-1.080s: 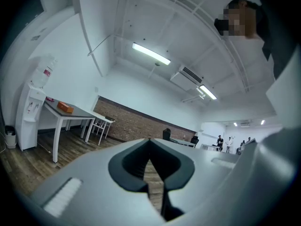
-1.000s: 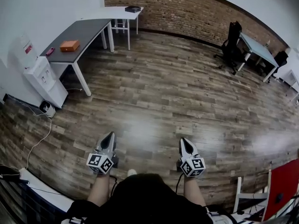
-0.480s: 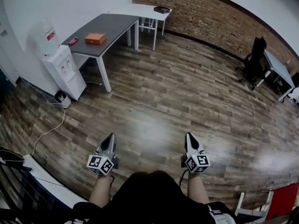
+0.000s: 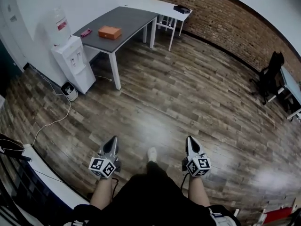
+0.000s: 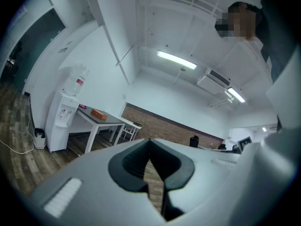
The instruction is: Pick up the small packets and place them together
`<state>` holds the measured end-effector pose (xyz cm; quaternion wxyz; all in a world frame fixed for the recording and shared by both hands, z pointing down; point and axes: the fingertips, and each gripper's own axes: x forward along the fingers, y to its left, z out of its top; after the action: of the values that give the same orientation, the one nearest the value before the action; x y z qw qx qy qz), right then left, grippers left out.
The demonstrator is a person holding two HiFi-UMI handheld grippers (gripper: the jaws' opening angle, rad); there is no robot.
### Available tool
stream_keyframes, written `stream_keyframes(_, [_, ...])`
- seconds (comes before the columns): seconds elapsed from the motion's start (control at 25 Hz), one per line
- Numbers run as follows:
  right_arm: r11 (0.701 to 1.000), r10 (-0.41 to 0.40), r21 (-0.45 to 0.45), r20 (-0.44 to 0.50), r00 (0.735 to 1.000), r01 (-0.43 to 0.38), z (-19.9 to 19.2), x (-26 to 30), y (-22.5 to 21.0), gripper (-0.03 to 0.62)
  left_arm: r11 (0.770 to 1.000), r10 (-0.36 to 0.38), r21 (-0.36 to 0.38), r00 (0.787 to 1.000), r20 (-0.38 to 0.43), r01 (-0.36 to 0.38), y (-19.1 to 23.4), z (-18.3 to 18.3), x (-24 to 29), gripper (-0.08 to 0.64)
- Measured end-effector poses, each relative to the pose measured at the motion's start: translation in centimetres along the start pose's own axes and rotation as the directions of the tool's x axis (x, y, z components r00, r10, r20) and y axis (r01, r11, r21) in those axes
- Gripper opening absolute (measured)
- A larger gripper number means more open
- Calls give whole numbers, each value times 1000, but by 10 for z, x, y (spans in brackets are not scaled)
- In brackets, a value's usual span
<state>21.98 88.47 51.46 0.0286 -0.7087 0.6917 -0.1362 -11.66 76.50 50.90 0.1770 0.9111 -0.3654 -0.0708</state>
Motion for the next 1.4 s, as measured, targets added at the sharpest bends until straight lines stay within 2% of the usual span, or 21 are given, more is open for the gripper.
stream_keyframes(0.4, [995,89,29,62,994,-91,40,117,-43,2,996,65,56,998,23,-66,32,27,92,-2])
stream_keyframes(0.56, [992,117,47,83,990,-121,60,153,-59,2,990,103,96,995,-8,-102,41,32,130,-2])
stream_keyframes(0.72, [985,166,29,97,981,-169,78,176,-69,2,989,98,112,995,15,-99,33,37,165,-2])
stream_keyframes(0.84, [982,176,45,109,978,-181,83,193,-75,2,990,98,94,994,38,-101,33,50,188,-2])
stream_keyframes(1.0, [980,161,93,126,979,-173,85,204,-81,2,989,95,110,995,40,-99,39,70,202,-2])
stream_keyframes(1.16, [984,144,96,96,985,-153,79,210,-85,2,988,103,116,994,35,-106,53,73,209,-2])
stream_keyframes(1.4, [997,28,77,61,998,-32,79,227,-100,2,996,44,79,999,-16,-43,78,61,250,-2])
